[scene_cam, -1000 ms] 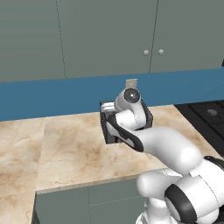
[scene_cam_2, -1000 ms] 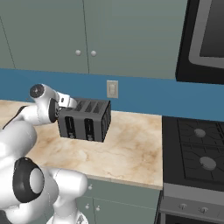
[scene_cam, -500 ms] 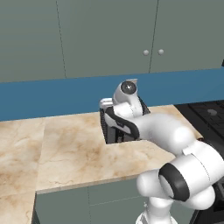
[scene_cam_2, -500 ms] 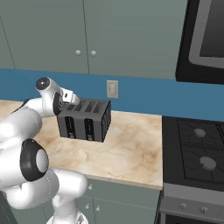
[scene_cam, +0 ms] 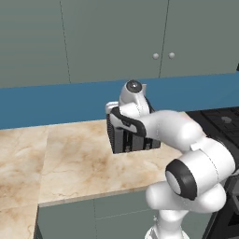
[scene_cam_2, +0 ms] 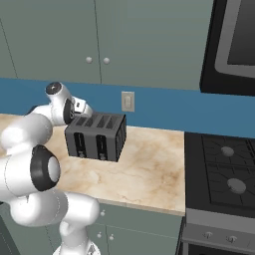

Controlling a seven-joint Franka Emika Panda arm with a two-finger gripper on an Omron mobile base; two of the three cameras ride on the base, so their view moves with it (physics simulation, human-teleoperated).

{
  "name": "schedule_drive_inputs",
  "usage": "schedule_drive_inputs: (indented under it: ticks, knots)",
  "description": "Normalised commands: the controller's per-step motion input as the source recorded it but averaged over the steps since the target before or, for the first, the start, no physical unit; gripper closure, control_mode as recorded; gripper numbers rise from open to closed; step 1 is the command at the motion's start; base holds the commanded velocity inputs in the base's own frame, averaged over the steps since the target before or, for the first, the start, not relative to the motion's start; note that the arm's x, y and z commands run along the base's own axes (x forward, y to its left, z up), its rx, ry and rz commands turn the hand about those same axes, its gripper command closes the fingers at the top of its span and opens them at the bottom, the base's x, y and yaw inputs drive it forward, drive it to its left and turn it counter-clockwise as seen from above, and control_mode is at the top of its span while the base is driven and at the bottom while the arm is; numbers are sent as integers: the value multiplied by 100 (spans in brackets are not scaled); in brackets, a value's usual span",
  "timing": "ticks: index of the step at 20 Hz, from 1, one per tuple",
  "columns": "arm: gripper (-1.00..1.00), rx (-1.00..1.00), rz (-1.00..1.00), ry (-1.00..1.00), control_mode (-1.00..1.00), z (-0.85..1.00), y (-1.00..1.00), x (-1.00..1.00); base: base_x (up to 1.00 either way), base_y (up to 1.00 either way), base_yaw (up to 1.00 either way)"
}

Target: Start the toaster. Once the lever pops up, take the bread to the plate on the dining counter.

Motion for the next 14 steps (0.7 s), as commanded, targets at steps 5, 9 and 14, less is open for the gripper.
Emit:
schedule_drive_inputs:
  ticks: [5,9,14]
  knots:
    - [-100,0,0,5,-100,-8,0,3,0,0,0]
    - [-100,0,0,0,-100,-14,0,0,0,0,0]
    - [-100,0,0,0,-100,-15,0,0,0,0,0]
